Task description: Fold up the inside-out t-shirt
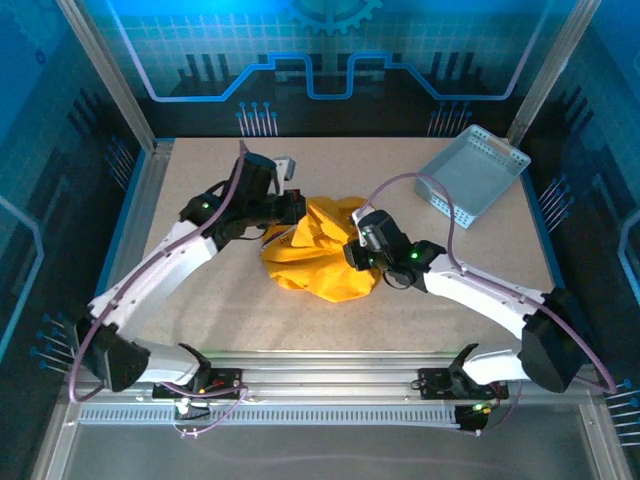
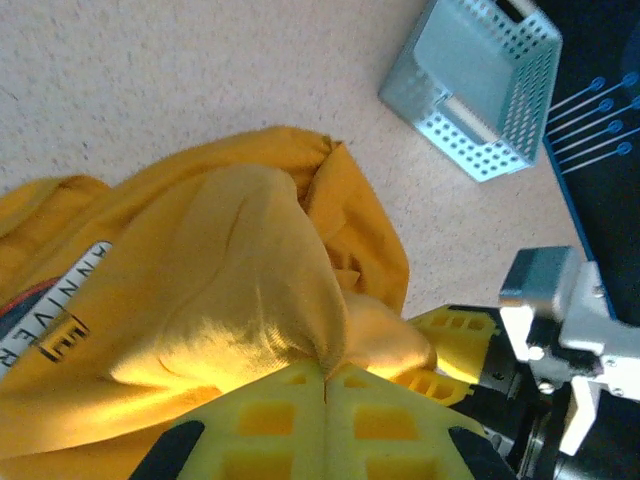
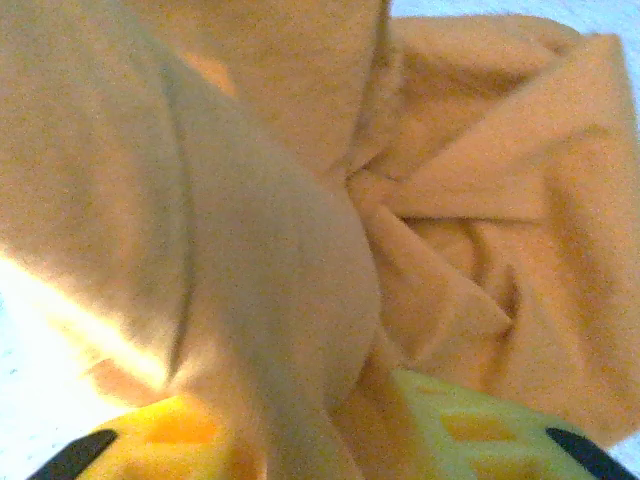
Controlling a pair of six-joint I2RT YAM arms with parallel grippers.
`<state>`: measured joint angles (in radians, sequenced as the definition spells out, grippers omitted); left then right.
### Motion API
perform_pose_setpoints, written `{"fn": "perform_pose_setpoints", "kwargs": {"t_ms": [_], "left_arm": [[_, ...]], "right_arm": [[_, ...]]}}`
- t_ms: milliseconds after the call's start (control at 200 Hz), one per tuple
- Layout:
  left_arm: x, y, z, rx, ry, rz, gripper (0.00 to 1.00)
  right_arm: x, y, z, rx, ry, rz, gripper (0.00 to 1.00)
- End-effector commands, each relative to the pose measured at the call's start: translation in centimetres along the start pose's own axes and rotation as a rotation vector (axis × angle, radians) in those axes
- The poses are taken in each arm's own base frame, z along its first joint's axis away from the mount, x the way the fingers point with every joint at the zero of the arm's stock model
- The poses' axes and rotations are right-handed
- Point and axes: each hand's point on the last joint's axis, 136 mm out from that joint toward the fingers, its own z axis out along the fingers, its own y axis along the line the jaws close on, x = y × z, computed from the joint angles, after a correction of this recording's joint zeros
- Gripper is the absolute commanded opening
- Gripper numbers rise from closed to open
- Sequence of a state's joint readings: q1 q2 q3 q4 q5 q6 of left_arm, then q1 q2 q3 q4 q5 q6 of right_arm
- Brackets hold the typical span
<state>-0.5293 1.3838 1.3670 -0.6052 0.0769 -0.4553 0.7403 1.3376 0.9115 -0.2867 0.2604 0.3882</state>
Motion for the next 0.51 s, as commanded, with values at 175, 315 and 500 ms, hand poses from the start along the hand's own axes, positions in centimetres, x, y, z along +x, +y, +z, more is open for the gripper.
{"fn": "perform_pose_setpoints", "kwargs": {"t_ms": [175, 315, 500], "left_arm": [[0.1, -1.2, 1.3, 0.076, 0.055, -0.075, 0.0], [0.0, -1.4, 1.2, 0.084, 0.051, -0.079, 0.0], [0.2, -1.5, 0.9, 0.093, 0.053, -0.078, 0.0]], "right_arm": [[-4.0, 8.1, -6.5, -0.303, -0.29, -0.083, 0.58], [-5.7, 9.3, -6.2, -0.3, -0.288, -0.07, 0.57], [-7.3, 8.6, -4.1, -0.238, -0.28, -0.073, 0.57]]}}
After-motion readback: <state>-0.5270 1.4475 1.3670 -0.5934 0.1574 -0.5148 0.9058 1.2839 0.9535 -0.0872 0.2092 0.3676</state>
